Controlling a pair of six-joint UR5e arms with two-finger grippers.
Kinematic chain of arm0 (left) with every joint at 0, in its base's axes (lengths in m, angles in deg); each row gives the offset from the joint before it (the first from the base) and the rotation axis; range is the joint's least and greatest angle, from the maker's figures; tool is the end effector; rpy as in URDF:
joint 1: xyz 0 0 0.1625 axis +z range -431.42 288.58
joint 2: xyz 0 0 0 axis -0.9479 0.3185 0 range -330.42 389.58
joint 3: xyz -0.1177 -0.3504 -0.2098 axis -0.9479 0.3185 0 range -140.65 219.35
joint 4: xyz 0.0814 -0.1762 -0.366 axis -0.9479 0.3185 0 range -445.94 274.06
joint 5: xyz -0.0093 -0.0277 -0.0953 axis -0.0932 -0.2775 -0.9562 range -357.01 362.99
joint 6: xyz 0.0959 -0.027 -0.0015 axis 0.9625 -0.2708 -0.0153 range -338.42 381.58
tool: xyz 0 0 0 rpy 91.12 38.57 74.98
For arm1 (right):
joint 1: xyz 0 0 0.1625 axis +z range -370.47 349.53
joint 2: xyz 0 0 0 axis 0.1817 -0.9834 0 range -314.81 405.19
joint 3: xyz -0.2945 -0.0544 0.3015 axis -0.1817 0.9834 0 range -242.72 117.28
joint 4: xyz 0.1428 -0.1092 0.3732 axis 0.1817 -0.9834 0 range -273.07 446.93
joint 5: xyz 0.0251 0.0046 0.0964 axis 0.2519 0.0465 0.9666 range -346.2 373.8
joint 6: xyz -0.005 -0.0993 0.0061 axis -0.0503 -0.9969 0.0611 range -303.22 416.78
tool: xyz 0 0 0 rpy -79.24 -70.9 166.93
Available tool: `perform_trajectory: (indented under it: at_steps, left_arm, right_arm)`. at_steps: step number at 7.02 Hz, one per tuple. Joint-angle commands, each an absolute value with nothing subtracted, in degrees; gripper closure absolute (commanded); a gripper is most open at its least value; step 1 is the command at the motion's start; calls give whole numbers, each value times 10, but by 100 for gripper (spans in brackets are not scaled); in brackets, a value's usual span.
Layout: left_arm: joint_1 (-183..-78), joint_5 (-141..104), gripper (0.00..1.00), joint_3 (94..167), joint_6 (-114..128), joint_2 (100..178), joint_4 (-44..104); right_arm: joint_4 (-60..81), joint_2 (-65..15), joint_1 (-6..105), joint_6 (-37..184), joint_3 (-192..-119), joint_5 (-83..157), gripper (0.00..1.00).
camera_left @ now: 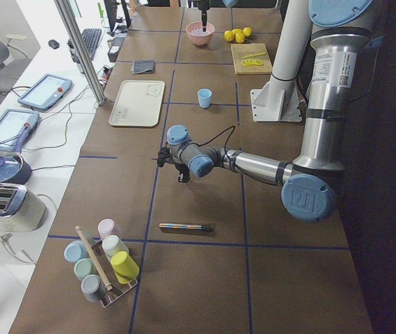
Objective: Mash ice and strawberries in cup
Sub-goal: 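Close the left gripper on the red strawberry and lift it, then carry the strawberry with the left gripper over the blue cup and release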
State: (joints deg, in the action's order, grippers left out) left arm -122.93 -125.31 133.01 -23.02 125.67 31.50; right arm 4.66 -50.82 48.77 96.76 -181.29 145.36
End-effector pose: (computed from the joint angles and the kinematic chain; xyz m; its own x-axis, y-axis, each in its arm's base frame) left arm 0.2915 -0.4815 0.5206 0.6194 0.1190 -0.7760 -0.0855 0.9928 0.0840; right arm -0.1679 -0.4137 0.4487 0.6453 -0.0368 0.7630 0.0352 0.9992 0.0184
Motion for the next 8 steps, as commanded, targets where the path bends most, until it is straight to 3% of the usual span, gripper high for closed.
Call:
perform_trajectory:
  at_steps: [1, 4, 6, 8]
  left_arm:
    - [-1192, -1267, 100, 1343, -370, 1351, 313]
    - [-1082, -1242, 100, 1365, -610, 1499, 311]
    - [-1023, -1153, 100, 1354, -635, 1587, 264]
    - [-1013, -1149, 100, 1352, -635, 1590, 256]
  right_arm:
    - [47, -508, 488, 968, -1813, 1454, 1]
    - [47, -508, 490, 968, -1813, 1454, 1]
    - [47, -509, 494, 965, -1813, 1454, 1]
    - [47, -508, 494, 965, -1813, 1454, 1]
